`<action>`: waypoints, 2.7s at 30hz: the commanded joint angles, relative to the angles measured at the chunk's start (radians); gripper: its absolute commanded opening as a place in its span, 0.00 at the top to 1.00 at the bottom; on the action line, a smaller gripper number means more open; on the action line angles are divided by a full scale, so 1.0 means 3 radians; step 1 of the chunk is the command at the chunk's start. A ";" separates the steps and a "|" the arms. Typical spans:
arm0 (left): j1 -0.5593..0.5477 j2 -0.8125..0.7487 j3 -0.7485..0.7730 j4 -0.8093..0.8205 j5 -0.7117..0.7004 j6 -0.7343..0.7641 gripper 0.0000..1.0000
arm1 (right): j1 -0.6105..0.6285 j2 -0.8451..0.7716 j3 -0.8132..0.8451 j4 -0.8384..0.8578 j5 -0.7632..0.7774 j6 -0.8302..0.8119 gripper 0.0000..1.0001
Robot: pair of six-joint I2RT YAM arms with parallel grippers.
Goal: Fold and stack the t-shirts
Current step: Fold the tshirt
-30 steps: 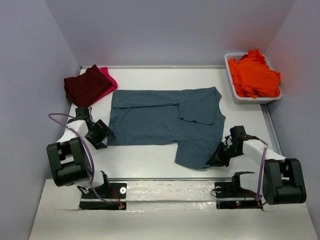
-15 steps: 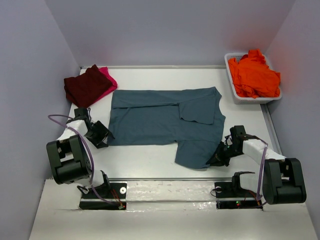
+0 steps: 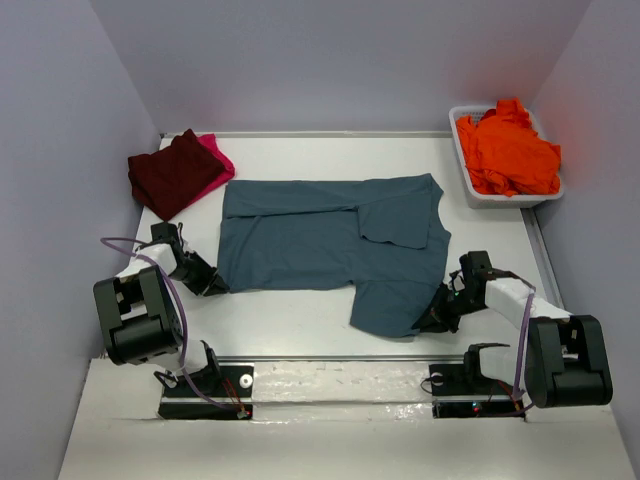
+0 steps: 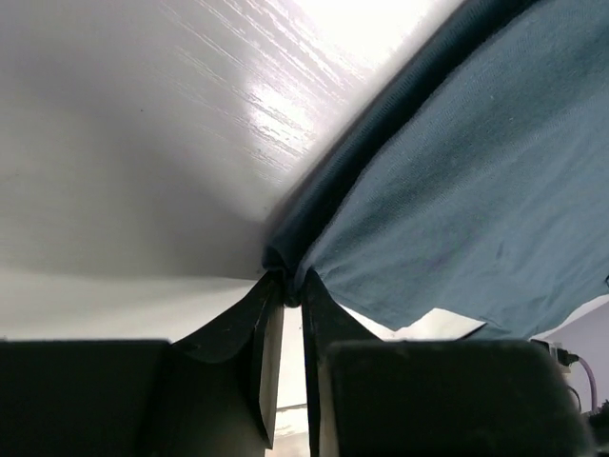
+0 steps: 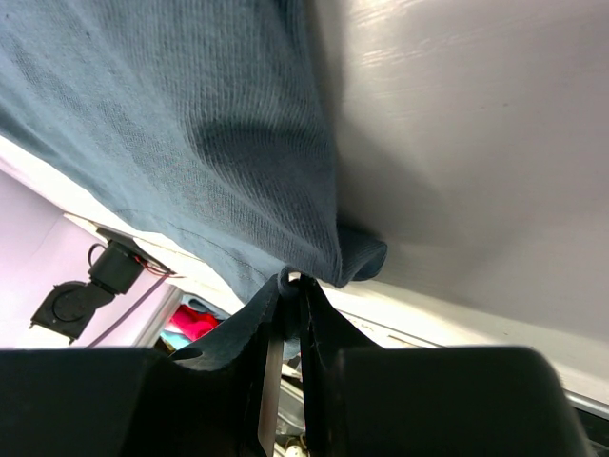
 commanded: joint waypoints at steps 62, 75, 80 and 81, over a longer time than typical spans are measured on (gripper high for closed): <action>-0.0355 0.1123 0.2163 0.0241 0.0276 0.0041 0.94 | 0.0025 0.1899 0.3736 -0.0462 0.0435 -0.0206 0.93; -0.0385 0.1440 0.2541 0.0159 0.0220 0.0077 0.94 | -0.0072 0.2272 0.4135 -0.0534 0.0506 -0.0190 0.93; -0.0385 0.1573 0.2654 0.0149 0.0240 0.0071 0.94 | -0.0174 0.2431 0.4314 -0.0560 0.0506 -0.0175 0.93; -0.0385 0.1583 0.2669 0.0139 0.0240 0.0071 0.94 | -0.0174 0.2446 0.4365 -0.0565 0.0506 -0.0170 0.93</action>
